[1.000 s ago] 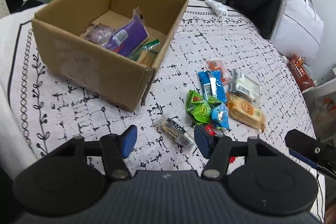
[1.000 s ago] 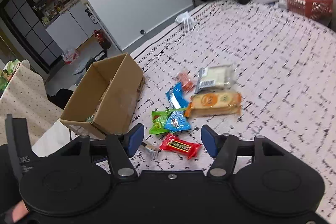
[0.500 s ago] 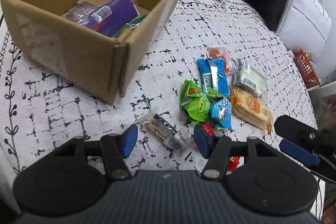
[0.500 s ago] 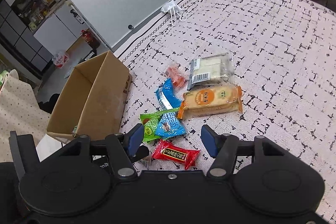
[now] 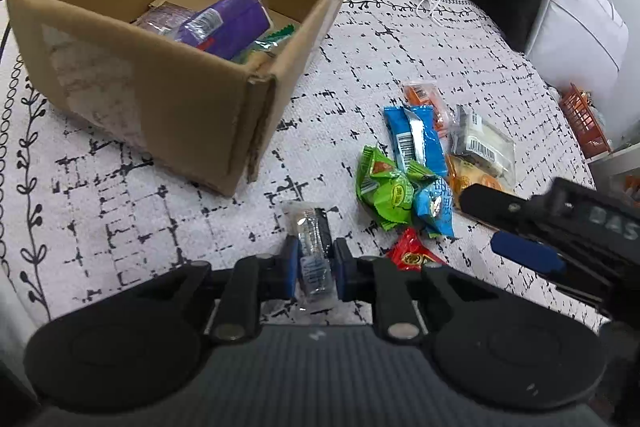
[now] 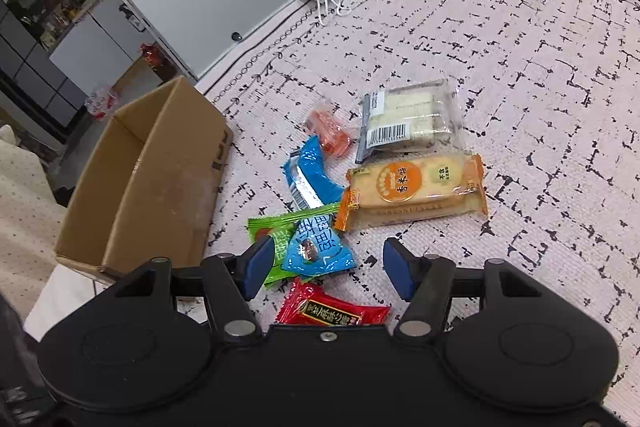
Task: Organize snacks
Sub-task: 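Grasp the clear wrapped bar with the left tool while the right tool grasps the blue packet, then carry both packets over the box and open both tools to drop them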
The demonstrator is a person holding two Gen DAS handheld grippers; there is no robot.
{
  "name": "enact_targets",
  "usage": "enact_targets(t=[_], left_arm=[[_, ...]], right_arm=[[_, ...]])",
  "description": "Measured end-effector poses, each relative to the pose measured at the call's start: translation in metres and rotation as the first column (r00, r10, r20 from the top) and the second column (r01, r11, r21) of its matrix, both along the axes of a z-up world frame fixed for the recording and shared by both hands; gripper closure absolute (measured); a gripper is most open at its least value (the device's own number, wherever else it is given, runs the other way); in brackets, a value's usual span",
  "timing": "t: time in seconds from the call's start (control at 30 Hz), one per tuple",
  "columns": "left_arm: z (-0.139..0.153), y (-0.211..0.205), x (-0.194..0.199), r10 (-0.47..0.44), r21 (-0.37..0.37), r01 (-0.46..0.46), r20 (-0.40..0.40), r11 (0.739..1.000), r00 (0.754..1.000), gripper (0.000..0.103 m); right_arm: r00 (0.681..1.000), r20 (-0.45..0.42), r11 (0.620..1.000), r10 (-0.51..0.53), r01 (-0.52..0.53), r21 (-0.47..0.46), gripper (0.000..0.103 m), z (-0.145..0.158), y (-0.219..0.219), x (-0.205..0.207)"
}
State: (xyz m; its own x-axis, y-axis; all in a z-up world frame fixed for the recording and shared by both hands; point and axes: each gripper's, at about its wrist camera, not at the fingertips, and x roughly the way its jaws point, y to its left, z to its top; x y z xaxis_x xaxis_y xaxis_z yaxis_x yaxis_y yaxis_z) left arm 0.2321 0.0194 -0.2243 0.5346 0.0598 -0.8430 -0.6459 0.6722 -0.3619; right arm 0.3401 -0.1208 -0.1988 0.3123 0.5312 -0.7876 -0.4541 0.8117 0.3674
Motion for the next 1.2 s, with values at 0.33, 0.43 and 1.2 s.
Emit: enact_targets(t=[0.33,0.43,1.2], left_arm=[[0.021,-0.006,-0.017,-0.035,0.010,0.034,0.027,0.999,0.999,0.086],[0.029,-0.006,-0.022,-0.037,0.021,0.036,0.035,0.999,0.999,0.086],[0.097,-0.008,-0.047,-0.034,0.114,0.020,0.119,0.993,0.992,0.086]], right_arm=[[0.999,0.004,0.997,0.037,-0.037,-0.068,0.047,-0.022,0.022,0.000],[0.998,0.025,0.992,0.055,-0.051,-0.119,0.057,-0.024,0.027,-0.003],[0.991,0.124,0.998,0.045,-0.052,0.047,0.058,0.047,0.010,-0.035]])
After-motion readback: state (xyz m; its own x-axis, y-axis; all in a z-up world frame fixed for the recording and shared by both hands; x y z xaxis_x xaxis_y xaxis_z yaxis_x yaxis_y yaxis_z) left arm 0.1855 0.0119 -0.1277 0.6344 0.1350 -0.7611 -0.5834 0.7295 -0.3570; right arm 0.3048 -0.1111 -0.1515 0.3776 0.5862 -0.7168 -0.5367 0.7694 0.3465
